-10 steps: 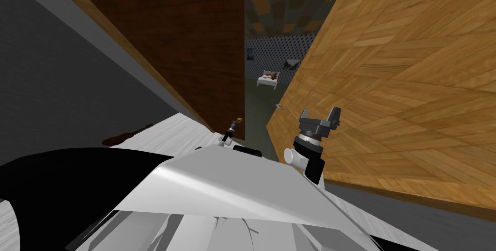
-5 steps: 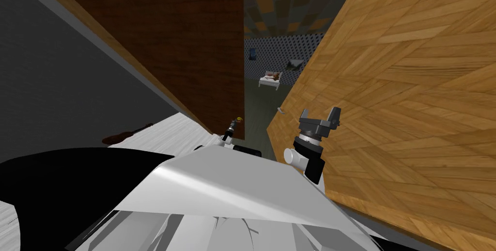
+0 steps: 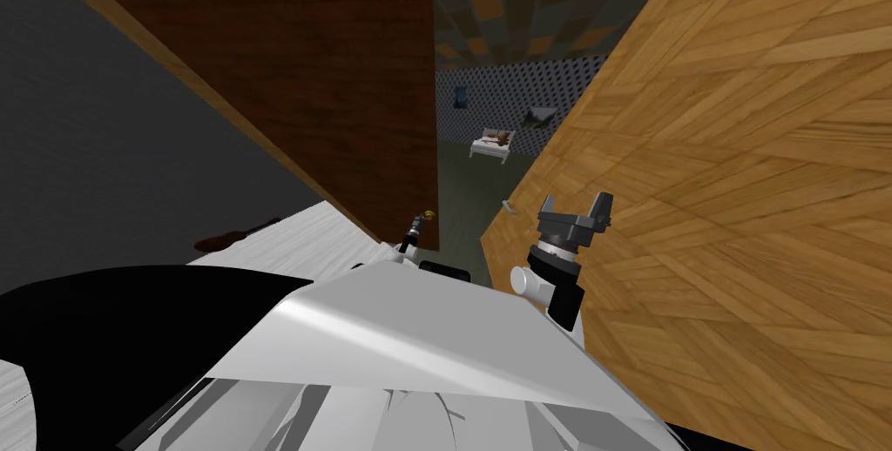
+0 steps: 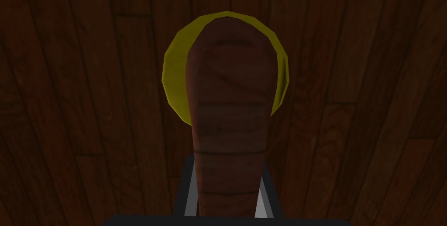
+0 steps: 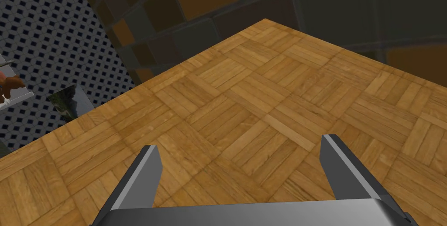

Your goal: Push the door open

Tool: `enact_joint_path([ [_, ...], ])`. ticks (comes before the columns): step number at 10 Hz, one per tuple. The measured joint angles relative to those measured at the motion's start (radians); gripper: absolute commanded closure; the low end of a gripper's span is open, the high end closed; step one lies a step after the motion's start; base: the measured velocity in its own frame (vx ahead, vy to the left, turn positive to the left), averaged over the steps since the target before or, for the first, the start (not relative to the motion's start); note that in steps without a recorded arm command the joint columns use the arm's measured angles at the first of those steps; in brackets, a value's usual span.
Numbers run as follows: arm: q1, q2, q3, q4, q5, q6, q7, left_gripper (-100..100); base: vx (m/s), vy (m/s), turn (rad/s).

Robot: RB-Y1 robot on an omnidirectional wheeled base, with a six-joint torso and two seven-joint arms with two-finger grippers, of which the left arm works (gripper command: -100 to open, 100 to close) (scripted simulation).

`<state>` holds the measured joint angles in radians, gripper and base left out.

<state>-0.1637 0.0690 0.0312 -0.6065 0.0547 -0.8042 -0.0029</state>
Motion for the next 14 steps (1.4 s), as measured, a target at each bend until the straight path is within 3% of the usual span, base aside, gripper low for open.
enact_joint_path([
  [2,0.005,-0.009,0.027,-0.023,0.012,0.017,-0.024,100,0.208,-0.103,0.114],
  [5,-0.01,-0.024,0.068,0.004,0.031,0.001,-0.054,100,0.195,-0.077,0.087],
  [10,-0.013,-0.062,0.129,0.002,0.058,0.003,-0.103,100,0.159,-0.058,0.083],
  [13,-0.015,-0.05,0.145,0.021,0.068,-0.004,-0.121,100,0.191,0.012,0.062],
  [14,-0.001,-0.046,0.151,-0.006,0.072,0.009,-0.127,100,0.2,0.009,0.075],
])
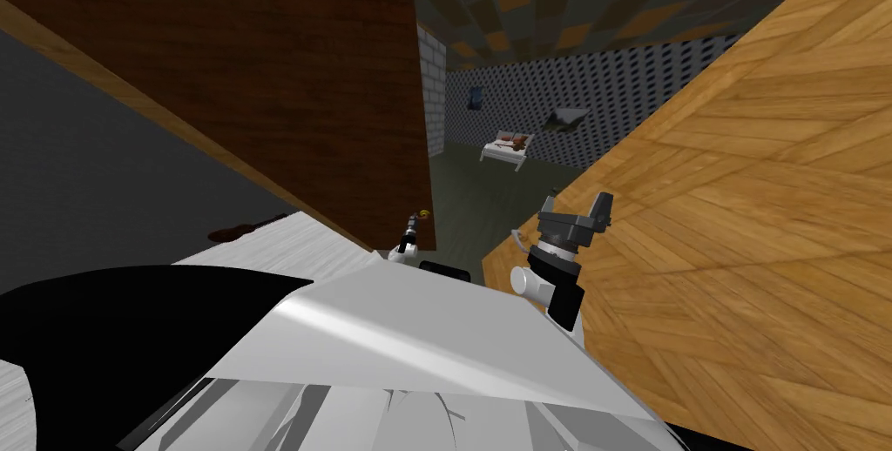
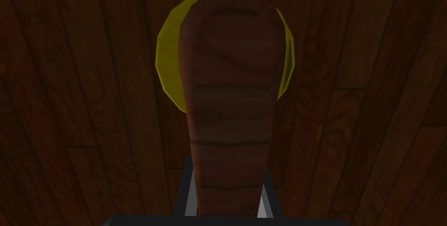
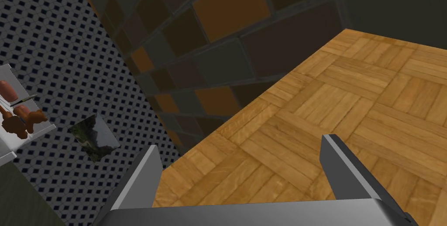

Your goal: Push the door open

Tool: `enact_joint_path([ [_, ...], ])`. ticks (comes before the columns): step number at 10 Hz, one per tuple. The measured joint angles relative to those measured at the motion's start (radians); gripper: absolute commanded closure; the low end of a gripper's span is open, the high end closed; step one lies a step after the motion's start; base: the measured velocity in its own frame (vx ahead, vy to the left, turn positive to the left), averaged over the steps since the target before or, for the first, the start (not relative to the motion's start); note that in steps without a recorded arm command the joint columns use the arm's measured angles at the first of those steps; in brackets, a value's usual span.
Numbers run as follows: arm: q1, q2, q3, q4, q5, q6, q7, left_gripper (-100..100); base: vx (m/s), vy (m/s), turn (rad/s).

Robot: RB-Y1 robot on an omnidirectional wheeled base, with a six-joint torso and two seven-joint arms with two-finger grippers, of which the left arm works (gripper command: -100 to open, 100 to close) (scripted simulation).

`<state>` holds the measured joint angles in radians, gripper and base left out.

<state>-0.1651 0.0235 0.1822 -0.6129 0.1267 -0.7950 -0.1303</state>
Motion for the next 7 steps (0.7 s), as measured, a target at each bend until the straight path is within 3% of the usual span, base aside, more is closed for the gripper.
enact_joint_path([
  [1,-0.023,0.011,0.01,0.035,0.007,-0.015,-0.002,100,0.144,0.008,0.021],
  [2,-0.009,0.004,0.015,0.001,0.008,-0.007,-0.011,100,0.198,0.005,0.098],
  [3,-0.018,0.0,0.027,0.007,0.016,-0.004,-0.022,100,0.265,-0.024,0.095],
  [5,-0.003,-0.025,0.049,-0.015,0.028,-0.002,-0.048,100,0.226,-0.034,0.092],
  [7,-0.018,-0.045,0.079,0.005,0.043,-0.022,-0.067,100,0.156,-0.104,0.076],
])
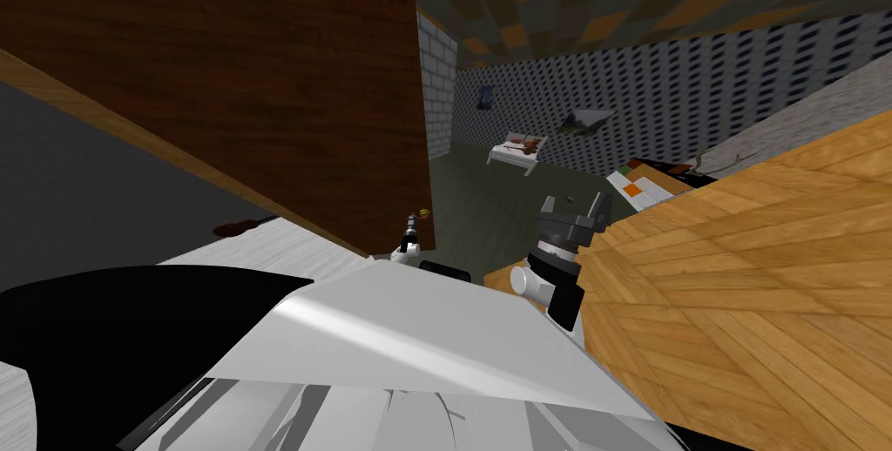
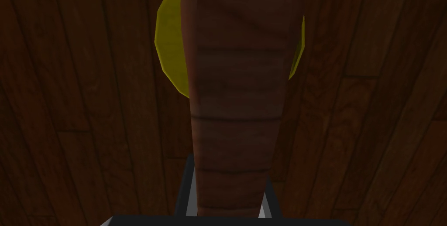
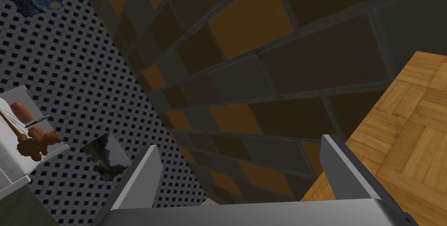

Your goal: Push the door open

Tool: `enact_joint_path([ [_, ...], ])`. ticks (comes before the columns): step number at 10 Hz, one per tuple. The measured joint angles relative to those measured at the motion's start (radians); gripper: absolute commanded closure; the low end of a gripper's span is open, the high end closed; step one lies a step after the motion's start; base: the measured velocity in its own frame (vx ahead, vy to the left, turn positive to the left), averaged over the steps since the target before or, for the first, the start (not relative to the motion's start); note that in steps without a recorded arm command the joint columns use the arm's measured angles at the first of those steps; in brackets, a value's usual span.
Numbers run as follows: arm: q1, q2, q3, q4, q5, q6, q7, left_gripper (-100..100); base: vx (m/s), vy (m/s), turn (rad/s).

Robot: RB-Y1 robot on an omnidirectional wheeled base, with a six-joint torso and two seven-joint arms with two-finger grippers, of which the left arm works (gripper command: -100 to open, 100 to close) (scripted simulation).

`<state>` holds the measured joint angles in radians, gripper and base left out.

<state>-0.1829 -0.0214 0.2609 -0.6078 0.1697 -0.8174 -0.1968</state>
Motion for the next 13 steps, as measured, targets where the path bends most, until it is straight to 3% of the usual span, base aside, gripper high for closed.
enact_joint_path([
  [1,0.002,-0.007,0.012,-0.009,0.006,-0.001,-0.006,100,0.044,-0.047,0.062],
  [3,0.013,0.001,0.021,-0.011,0.011,0.001,-0.013,100,0.143,0.035,0.013],
  [4,0.033,0.003,0.023,-0.044,0.014,0.022,-0.021,100,0.102,0.007,0.003],
  [7,0.026,0.018,0.035,-0.049,0.023,0.023,-0.027,100,0.094,0.01,0.007],
  [9,0.005,0.031,0.049,-0.013,0.032,0.007,-0.032,100,0.208,-0.031,0.044],
  [11,0.017,0.026,0.073,-0.024,0.046,0.003,-0.048,100,0.221,-0.056,0.075],
  [13,0.004,0.019,0.105,-0.01,0.065,-0.013,-0.06,100,0.197,-0.048,0.074],
])
